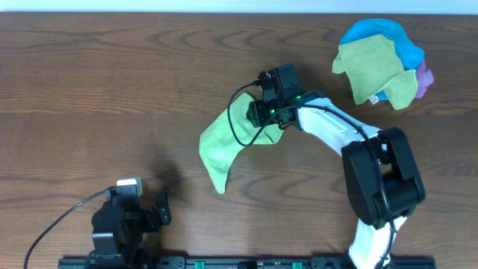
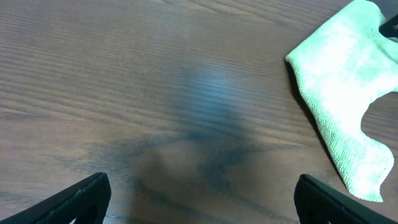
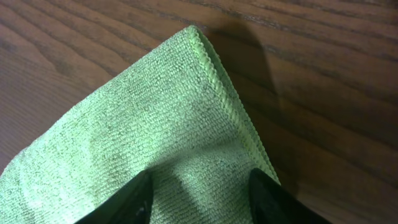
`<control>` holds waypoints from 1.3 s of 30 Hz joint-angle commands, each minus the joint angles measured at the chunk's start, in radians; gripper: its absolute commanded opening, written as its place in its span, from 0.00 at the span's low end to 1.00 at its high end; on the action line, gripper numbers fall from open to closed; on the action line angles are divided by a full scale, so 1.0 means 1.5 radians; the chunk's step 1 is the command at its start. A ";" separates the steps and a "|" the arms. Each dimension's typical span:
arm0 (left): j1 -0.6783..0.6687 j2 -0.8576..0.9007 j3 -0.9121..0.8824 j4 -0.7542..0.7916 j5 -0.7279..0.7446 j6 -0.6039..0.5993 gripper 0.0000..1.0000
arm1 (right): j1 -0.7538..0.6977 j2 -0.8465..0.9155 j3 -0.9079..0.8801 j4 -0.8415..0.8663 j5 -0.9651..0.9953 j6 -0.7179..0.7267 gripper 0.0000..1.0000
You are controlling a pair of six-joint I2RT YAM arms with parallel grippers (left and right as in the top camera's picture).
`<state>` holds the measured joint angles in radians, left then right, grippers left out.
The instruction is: Fold the cloth
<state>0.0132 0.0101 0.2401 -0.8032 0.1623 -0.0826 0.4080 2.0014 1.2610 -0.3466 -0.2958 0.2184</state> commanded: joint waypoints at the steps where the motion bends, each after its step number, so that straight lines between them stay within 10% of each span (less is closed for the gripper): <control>1: 0.004 -0.005 -0.008 0.003 0.010 -0.008 0.95 | -0.001 0.028 -0.005 -0.001 -0.001 -0.005 0.42; 8: 0.004 -0.005 -0.007 0.003 0.010 -0.008 0.96 | -0.001 0.021 -0.003 0.012 0.000 -0.004 0.01; 39: 0.004 -0.005 -0.007 0.003 0.010 -0.008 0.95 | 0.190 -0.109 0.000 0.160 -0.126 -0.032 0.07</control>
<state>0.0132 0.0101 0.2401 -0.8028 0.1619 -0.0830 0.6777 1.8076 1.2610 -0.1127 -0.3920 0.1795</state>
